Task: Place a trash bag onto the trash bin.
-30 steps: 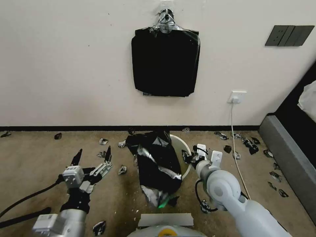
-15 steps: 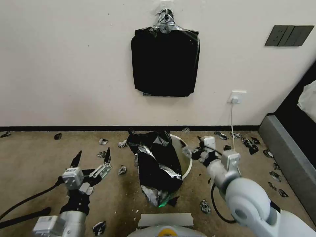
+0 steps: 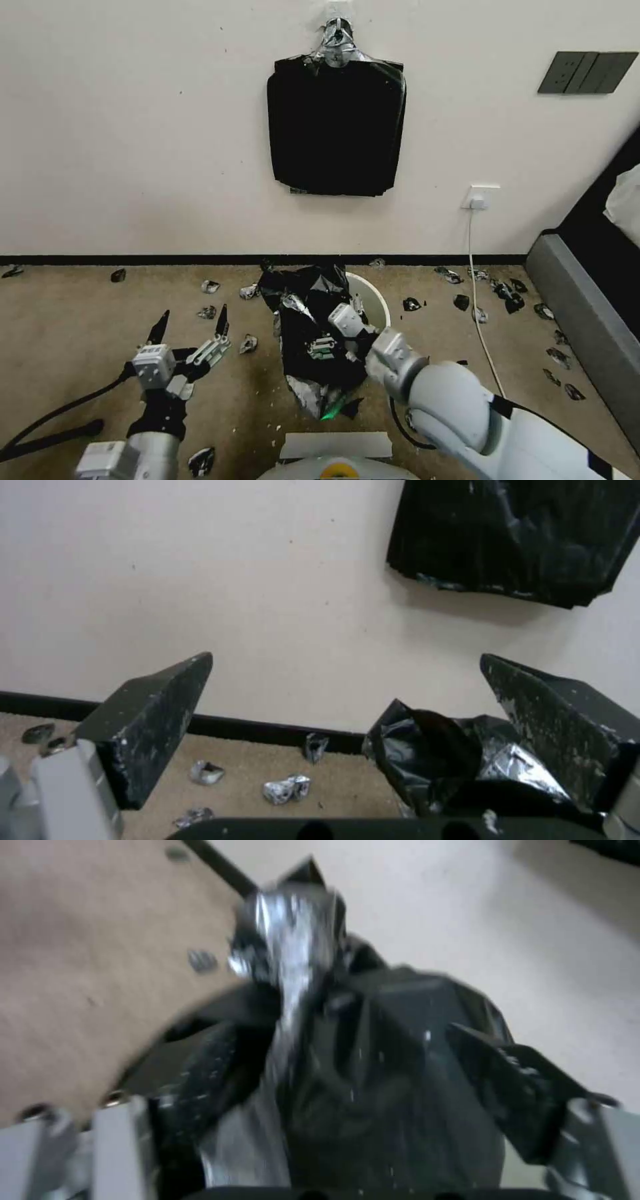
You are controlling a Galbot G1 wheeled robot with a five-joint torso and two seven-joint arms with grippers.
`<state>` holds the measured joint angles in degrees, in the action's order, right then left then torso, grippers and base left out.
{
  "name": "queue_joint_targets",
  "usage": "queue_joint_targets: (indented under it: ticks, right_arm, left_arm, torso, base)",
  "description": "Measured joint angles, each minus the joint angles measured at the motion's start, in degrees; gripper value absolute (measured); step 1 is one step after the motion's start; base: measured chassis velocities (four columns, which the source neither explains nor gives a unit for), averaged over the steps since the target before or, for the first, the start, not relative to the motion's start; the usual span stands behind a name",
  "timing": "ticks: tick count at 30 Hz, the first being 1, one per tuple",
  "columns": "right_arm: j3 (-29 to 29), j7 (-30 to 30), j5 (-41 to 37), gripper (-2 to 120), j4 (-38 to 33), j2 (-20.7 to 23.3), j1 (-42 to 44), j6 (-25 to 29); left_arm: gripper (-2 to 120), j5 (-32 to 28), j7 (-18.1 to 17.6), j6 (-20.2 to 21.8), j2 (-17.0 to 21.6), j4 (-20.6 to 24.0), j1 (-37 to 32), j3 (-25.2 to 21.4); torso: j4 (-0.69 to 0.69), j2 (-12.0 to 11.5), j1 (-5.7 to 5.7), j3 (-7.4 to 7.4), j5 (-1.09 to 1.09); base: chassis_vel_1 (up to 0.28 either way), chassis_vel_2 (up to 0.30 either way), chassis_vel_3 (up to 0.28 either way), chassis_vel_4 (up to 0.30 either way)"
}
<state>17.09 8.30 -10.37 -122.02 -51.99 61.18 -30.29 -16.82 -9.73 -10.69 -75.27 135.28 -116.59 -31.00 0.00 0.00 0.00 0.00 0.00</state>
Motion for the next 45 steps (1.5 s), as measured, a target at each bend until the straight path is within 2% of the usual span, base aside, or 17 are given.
queue_joint_targets:
  ticks: [3,4,7,9,12,13,15,20,22,23,31,33,36,37,39,44,45]
  right_arm:
    - [0.71,0.38,3.74,68,0.92,-0.1,0.23,-0.66]
    - [0.71,0.38,3.74,68,0.92,-0.1,0.23,-0.66]
    - [0.83,0.06,6.14,54,1.61,0.34,0.19,-0.33]
    - [0.83,-0.13,6.96,51,1.85,0.56,0.11,-0.11]
    - [0.79,-0.41,9.63,36,2.91,0.91,-0.17,1.54]
    - [0.79,-0.41,9.63,36,2.91,0.91,-0.17,1.54]
    - [0.51,0.11,9.85,25,3.35,0.91,-0.4,2.73]
    - [-0.34,2.13,8.32,11,3.52,1.33,-0.65,4.22]
    - [-0.48,2.6,7.72,10,3.52,1.45,-0.68,4.39]
    - [-0.84,3.86,5.92,0,3.51,1.77,-0.73,4.75]
    - [-1.82,8.04,-4.92,0,2.86,3.34,-1.67,6.78]
    - [-1.83,8.14,-5.54,0,2.86,3.5,-1.81,7.0]
    - [-2.07,8.95,-7.9,0,3.65,3.68,-2.46,6.76]
    - [-2.07,8.95,-7.9,0,3.65,3.68,-2.46,6.76]
    - [-2.39,9.36,-8.49,0,5.45,3.42,-3.22,6.71]
    - [-2.42,9.72,-9.57,0,6.13,3.37,-3.74,6.71]
    - [-2.32,9.84,-9.7,0,6.11,3.31,-3.85,6.7]
  left_arm:
    - [100,0.97,-0.44,0.44,0.31,0.0,-0.28,0.6]
    - [100,0.97,-0.44,0.44,0.31,0.0,-0.28,0.6]
    - [100,2.33,-0.92,1.07,0.66,0.01,-0.43,1.46]
    - [100,2.66,-1.09,1.3,0.74,0.01,-0.45,1.7]
    - [100,4.24,-2.03,2.85,1.13,0.01,-0.62,2.64]
    - [100,4.24,-2.03,2.85,1.13,0.01,-0.62,2.64]
    - [100,5.01,-2.7,4.31,1.77,0.01,-0.61,3.46]
    - [100,5.89,-4.25,7.43,3.18,-0.02,0.73,5.48]
    - [100,5.9,-4.47,7.89,3.37,-0.04,0.99,5.84]
    - [100,5.92,-5.26,9.55,3.96,-0.18,2.06,7.04]
    - [100,4.67,-8.52,18.36,7.44,-3.17,10.34,13.99]
    - [100,4.16,-8.72,19.2,7.78,-3.7,11.36,14.81]
    - [100,0.81,-10.62,24.12,8.77,-6.67,17.49,17.95]
    - [100,0.81,-10.62,24.12,8.77,-6.67,17.49,17.95]
    - [100,-4.65,-13.38,28.59,8.88,-8.12,21.89,19.4]
    - [100,-10.91,-15.85,32.68,8.55,-10.74,27.26,21.55]
    - [100,-13.9,-17.12,34.28,8.3,-12.14,29.66,23.16]
  torso:
    - [0.0,0.0,0.0,0.0,0.0]
    - [0.0,0.0,0.0,0.0,0.0]
    - [0.0,0.0,0.0,0.0,0.0]
    - [0.0,0.0,0.0,0.0,0.0]
    - [0.0,0.0,0.0,0.0,0.0]
    - [0.0,0.0,0.0,0.0,0.0]
    - [0.0,0.0,0.0,0.0,0.0]
    - [0.0,0.0,0.0,0.0,0.0]
    - [0.0,0.0,0.0,0.0,0.0]
    - [0.0,0.0,0.0,0.0,0.01]
    - [0.0,0.0,0.0,0.0,0.0]
    - [0.0,0.0,0.0,0.0,0.0]
    - [0.0,0.0,0.0,0.0,0.0]
    - [0.0,0.0,0.0,0.0,0.0]
    - [-0.01,0.0,0.0,0.01,0.01]
    - [0.0,0.0,0.0,0.01,0.01]
    - [0.0,0.0,0.0,0.0,0.0]
  base:
    - [0.0,0.0,0.0,0.0]
    - [0.0,0.0,0.0,0.0]
    - [0.0,0.0,0.0,0.0]
    - [0.0,0.0,0.0,0.0]
    - [0.0,0.0,0.0,0.0]
    - [0.0,0.0,0.0,0.0]
    - [0.0,0.0,0.0,0.0]
    - [0.0,0.0,0.0,0.0]
    - [0.0,0.0,0.0,0.0]
    - [0.0,0.0,0.0,0.0]
    - [0.0,0.0,0.0,0.0]
    - [0.0,0.0,0.0,0.0]
    - [0.0,0.0,0.0,0.0]
    - [0.0,0.0,0.0,0.0]
    - [0.0,0.0,0.0,0.0]
    - [0.0,0.0,0.0,0.0]
    - [0.0,0.0,0.0,0.0]
